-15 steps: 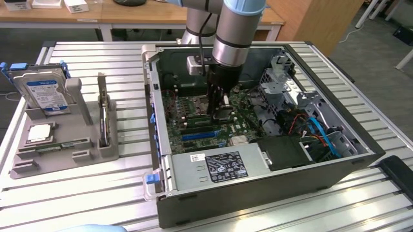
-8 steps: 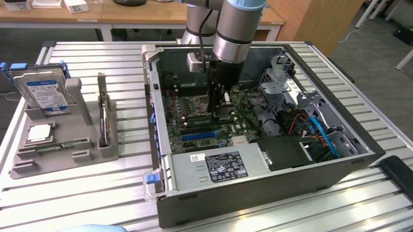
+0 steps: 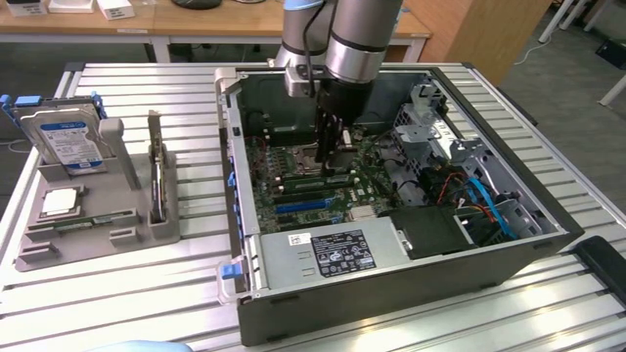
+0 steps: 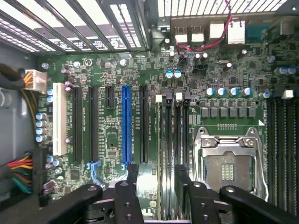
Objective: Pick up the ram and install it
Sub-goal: 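Insert the ram into the slot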
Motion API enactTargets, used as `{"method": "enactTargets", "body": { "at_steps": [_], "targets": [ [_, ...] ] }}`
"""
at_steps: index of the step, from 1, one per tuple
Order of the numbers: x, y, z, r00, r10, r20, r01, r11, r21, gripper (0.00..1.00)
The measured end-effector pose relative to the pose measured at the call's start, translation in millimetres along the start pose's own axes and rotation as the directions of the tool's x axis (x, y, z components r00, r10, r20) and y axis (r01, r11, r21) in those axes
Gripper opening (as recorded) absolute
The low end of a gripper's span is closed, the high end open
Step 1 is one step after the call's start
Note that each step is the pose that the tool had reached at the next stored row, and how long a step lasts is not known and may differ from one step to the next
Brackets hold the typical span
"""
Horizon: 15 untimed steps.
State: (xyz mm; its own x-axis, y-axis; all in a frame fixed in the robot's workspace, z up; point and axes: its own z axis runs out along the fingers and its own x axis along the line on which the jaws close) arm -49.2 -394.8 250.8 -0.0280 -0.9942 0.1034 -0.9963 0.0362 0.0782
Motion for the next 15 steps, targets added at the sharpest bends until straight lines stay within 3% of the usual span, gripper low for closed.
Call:
{"method": "enactTargets", "body": {
  "at_steps": [15],
  "targets": [
    [3.6,2.7,-34.9,1.0000,0.009,0.0006,-0.009,1.0000,-0.0017,0.44]
  ]
}}
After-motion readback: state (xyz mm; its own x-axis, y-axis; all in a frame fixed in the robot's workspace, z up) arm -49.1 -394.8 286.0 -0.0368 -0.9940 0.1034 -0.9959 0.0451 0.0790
